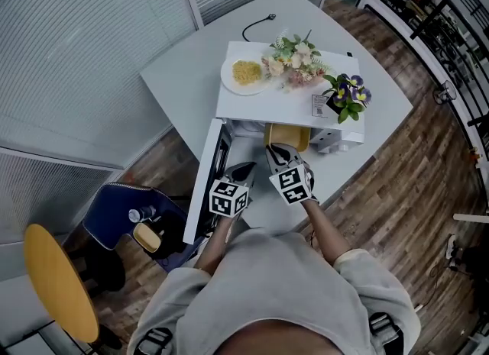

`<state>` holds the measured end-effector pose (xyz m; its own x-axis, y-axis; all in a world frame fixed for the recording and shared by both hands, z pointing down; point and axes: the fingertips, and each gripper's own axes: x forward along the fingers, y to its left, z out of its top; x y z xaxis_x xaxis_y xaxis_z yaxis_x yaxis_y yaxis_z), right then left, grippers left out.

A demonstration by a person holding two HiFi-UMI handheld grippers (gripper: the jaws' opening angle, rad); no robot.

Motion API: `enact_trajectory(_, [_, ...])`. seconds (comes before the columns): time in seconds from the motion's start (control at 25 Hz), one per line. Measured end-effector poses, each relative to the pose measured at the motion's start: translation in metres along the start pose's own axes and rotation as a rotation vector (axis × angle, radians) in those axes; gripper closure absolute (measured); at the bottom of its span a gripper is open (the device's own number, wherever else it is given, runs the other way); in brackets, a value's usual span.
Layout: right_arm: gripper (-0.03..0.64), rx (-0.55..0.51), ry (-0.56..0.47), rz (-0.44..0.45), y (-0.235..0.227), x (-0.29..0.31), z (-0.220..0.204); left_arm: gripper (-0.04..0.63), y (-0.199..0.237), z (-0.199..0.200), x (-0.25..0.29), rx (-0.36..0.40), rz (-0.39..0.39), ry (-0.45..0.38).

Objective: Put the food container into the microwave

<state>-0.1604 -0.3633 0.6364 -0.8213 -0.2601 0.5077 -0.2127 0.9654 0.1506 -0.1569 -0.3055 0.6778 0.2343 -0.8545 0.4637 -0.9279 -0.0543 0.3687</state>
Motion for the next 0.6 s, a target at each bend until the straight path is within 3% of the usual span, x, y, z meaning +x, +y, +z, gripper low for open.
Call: enact_trajectory(0.6, [0.588,-0.071,0.018,-0.019,-0.025,0.04,0.014,0.584,0.005,-0.008,0.007,-0.016,-0.034,0.032])
